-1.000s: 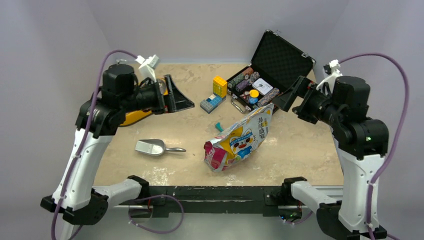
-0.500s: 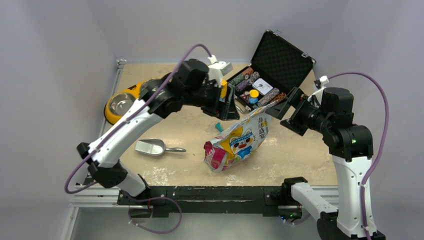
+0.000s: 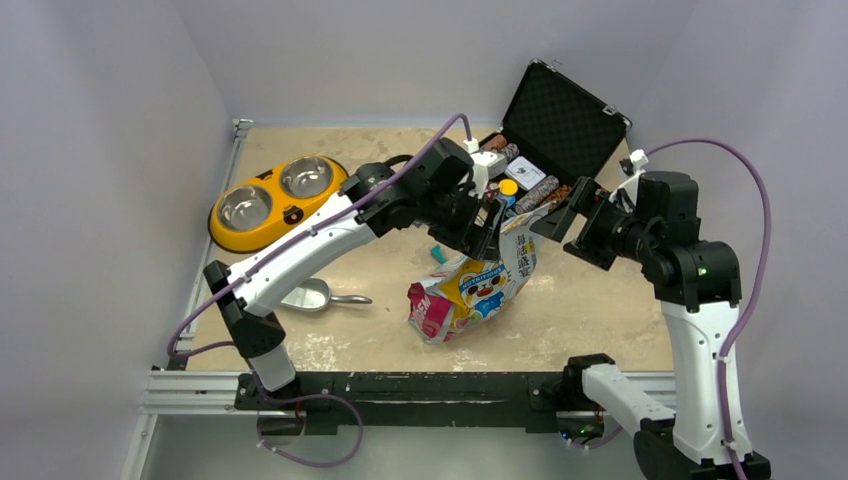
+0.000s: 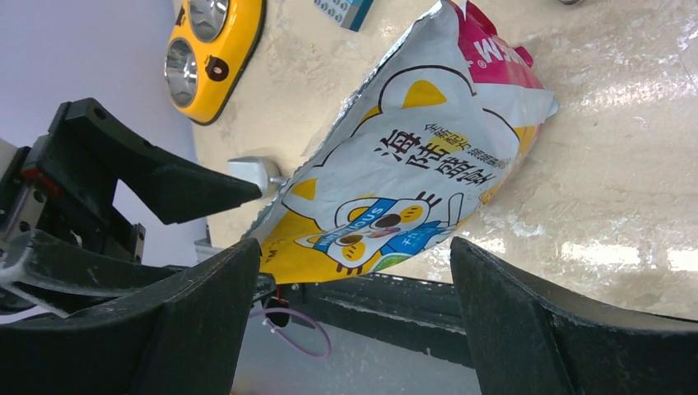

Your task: Serve the pet food

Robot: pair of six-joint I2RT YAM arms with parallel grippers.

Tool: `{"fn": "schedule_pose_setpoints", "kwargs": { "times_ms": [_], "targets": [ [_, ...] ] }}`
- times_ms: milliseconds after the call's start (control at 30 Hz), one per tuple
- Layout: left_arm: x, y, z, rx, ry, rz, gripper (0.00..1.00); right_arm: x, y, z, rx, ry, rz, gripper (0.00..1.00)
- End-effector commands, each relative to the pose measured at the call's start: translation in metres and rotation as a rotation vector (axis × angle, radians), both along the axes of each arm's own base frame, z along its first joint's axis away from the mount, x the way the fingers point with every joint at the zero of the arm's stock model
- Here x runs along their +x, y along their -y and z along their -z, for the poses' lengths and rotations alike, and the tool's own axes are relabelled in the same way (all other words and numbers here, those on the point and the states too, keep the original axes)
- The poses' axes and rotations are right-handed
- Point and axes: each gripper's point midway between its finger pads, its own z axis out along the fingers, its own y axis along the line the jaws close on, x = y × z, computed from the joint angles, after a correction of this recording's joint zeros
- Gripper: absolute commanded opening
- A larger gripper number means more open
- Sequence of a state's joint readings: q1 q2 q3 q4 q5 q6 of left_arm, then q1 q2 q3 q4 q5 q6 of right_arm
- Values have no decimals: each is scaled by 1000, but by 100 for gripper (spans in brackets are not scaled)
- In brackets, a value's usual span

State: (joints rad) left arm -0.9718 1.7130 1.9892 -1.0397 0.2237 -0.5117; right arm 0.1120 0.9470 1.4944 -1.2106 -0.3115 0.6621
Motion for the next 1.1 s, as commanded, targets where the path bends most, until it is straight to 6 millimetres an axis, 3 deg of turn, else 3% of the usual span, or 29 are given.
{"fn": "schedule_pose_setpoints", "kwargs": {
  "times_ms": [0,133,233,333,500,533,600,633,733,867,1067],
  "targets": [
    [4,8,4,33,23,-8,79,0,0,-2,-28,39,-35,89],
    [10,6,16,104,-18,-61,72,0,-7,-3,-24,27,-101,88],
    [9,9,20,129,-52,-63,60,2,-12,-1,-16,13,-137,88],
    [13,0,19,151,-27,-91,47,4,-13,0,-16,4,-150,88],
    [14,-17,14,176,5,-112,38,8,-24,4,26,-37,-202,88],
    [14,-20,16,188,3,-118,31,10,-25,5,32,-46,-201,88],
    [13,-25,21,210,-2,-130,5,14,-25,6,45,-64,-177,88],
    [13,-28,24,220,-6,-143,0,16,-24,8,52,-82,-151,88],
    [16,-42,26,254,-16,-240,0,19,-32,18,150,-163,-86,88],
    [16,-64,9,199,0,-372,0,24,-66,27,273,-249,-89,86],
    [2,-105,-10,111,-48,-508,0,35,-124,17,347,-262,-248,83]
  ]
}}
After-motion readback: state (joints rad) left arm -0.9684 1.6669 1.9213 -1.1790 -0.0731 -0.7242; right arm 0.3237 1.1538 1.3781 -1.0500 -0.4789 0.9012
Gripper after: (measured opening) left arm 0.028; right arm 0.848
